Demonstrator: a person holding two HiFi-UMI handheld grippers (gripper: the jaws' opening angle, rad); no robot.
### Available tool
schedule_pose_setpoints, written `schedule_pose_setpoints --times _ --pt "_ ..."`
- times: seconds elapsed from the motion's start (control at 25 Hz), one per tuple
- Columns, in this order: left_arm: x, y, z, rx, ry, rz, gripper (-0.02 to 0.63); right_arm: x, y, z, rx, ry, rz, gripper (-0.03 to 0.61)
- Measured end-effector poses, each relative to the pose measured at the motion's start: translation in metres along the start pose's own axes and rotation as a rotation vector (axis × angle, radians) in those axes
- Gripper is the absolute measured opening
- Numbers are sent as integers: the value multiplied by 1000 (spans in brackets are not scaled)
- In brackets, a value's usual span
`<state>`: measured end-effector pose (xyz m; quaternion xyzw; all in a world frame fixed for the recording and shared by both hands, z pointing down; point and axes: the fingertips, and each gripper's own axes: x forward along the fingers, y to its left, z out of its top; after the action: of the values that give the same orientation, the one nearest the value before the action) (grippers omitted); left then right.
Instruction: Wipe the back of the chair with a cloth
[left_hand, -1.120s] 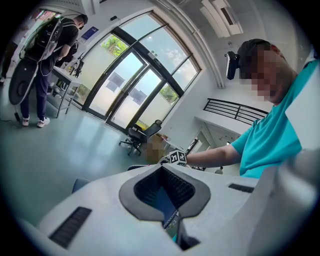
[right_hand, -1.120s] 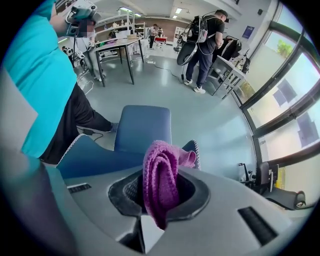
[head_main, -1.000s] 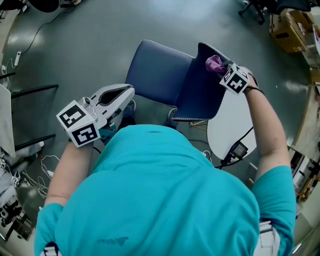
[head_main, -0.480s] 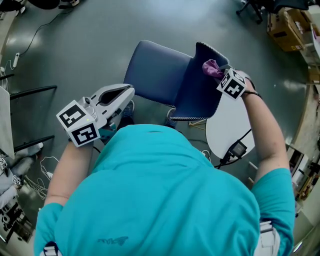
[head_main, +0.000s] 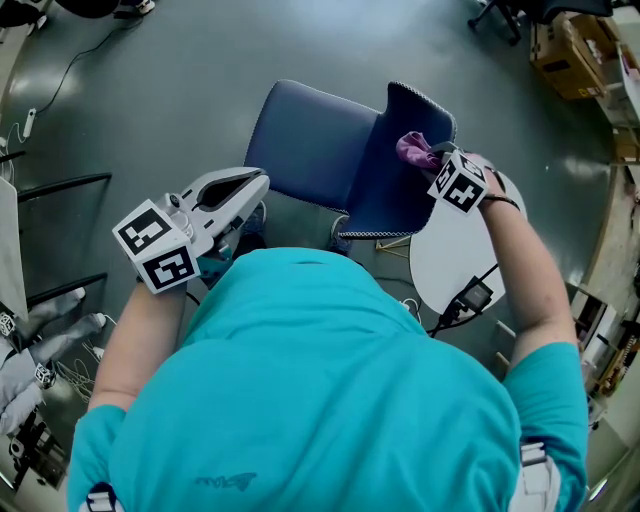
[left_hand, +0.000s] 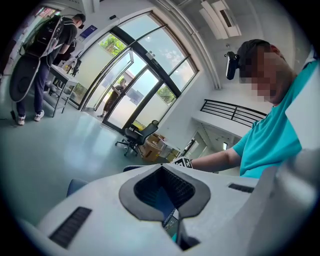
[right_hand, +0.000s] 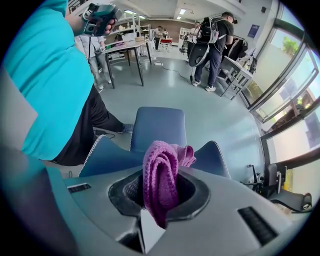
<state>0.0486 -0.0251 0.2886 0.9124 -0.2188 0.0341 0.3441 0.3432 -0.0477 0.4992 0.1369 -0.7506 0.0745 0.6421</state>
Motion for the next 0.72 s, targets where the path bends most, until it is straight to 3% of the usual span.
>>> schedule_pose_setpoints --times 0.72 --pt "1 -1 -1 1 1 -21 -6 -4 65 7 3 -27 65 60"
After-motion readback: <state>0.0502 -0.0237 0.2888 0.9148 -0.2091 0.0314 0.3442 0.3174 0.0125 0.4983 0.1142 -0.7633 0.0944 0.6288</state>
